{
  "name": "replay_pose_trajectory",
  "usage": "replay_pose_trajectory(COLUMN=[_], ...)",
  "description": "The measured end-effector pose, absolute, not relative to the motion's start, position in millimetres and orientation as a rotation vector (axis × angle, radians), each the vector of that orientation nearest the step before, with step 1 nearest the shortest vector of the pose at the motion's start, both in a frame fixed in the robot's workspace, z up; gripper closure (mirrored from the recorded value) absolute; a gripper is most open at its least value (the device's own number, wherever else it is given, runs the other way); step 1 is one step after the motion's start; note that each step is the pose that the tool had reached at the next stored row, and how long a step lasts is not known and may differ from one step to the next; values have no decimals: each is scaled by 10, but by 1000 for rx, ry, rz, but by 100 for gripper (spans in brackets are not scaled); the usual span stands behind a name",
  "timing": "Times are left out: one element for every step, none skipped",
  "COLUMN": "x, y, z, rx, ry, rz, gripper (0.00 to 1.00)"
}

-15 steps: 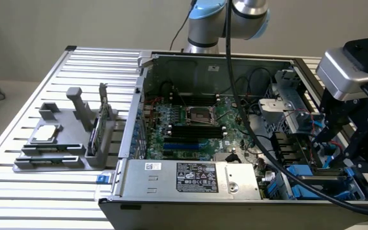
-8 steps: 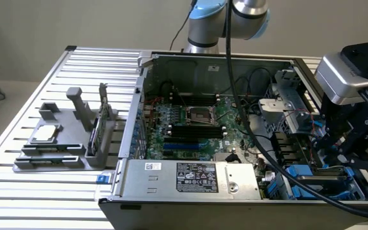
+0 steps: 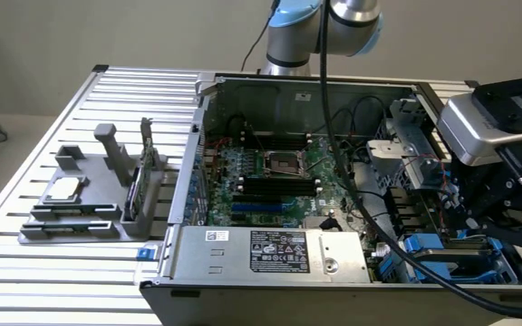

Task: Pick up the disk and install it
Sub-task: 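Insert the first disk wire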

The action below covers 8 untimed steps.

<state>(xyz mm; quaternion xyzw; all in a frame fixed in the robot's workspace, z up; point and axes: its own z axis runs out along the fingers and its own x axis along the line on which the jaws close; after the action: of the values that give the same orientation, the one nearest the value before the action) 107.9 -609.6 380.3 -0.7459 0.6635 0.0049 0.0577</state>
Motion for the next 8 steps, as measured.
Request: replay_pose_trajectory(x=[1080,1082,1083,1084,1086,1087,1089,1090], y=[-6096,-6096,-6096,-6096,-6096,-6096,-6096,-6096], z=[3785,3767,3749,3731,3714,3695,3677,3657], rx=[-2265,-2270,-2274,-2279,-2284,-2288,-2293,-2299], ry=[2006,2001,1995,1990,1984,1978,1972,1965], rz=[15,15,15,15,14,15,15,15], gripper=[89,89,89,89,89,89,89,89])
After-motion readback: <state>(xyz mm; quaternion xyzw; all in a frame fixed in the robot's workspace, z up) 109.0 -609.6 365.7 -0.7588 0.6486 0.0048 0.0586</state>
